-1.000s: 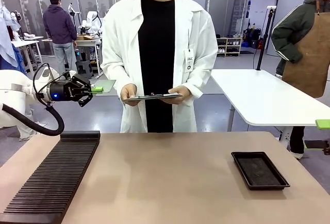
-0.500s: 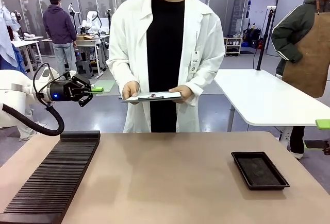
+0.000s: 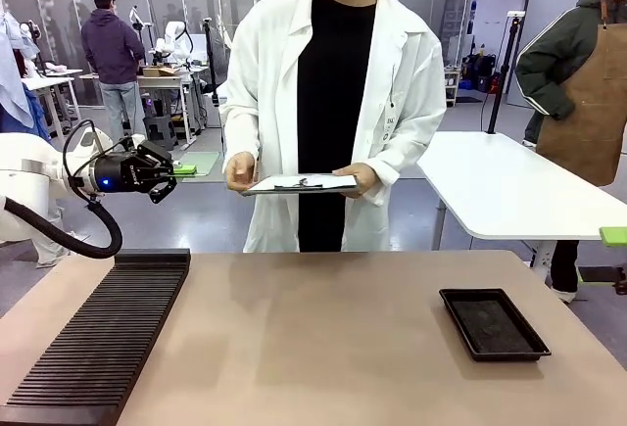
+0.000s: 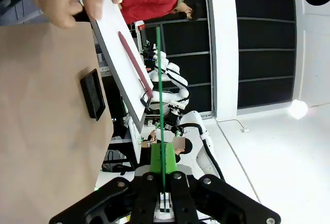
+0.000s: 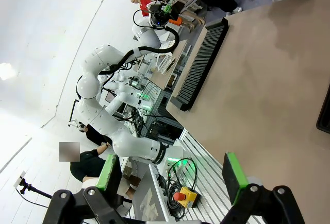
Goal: Inspect the PCB.
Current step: Release the Blank PCB you were holding.
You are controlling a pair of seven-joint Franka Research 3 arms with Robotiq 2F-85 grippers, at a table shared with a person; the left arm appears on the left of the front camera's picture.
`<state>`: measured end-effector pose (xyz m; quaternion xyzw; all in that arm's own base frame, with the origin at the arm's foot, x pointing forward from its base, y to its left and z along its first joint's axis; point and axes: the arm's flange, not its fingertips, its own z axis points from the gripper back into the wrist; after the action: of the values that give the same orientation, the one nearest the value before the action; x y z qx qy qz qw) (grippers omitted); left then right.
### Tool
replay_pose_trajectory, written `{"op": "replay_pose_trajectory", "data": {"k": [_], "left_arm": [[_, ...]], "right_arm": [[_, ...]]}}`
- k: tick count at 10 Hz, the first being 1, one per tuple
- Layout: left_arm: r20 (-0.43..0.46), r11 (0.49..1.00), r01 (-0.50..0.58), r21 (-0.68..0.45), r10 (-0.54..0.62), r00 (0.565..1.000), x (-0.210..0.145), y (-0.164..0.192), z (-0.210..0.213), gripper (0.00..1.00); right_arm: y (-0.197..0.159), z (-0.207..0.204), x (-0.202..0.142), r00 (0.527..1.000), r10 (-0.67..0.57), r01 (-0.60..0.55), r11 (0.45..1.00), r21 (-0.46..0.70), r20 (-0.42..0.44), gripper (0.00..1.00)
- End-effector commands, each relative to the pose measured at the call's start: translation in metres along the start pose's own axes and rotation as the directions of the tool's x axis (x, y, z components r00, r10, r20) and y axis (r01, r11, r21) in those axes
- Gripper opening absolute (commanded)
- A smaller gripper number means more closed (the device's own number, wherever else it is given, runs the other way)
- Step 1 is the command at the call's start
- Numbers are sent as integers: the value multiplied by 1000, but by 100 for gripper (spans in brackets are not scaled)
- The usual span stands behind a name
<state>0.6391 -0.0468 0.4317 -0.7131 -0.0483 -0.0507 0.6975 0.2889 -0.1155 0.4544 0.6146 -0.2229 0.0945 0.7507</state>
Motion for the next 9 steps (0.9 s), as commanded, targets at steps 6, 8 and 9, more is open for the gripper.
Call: {"op": "replay_pose_trajectory", "data": {"k": [6,8,9], "left_arm": [[-2,1000,1,0,-1,1000,0,-2,-2,3],[-2,1000,1,0,-1,1000,0,-2,-2,3],[-2,1000,1,0,-1,1000,0,-2,-2,3]], "right_arm": [[0,1,2,1000,21,-21,1000,13,11,100],[0,1,2,1000,21,-21,1000,13,11,100],[0,1,2,1000,21,-21,1000,13,11,100]]}}
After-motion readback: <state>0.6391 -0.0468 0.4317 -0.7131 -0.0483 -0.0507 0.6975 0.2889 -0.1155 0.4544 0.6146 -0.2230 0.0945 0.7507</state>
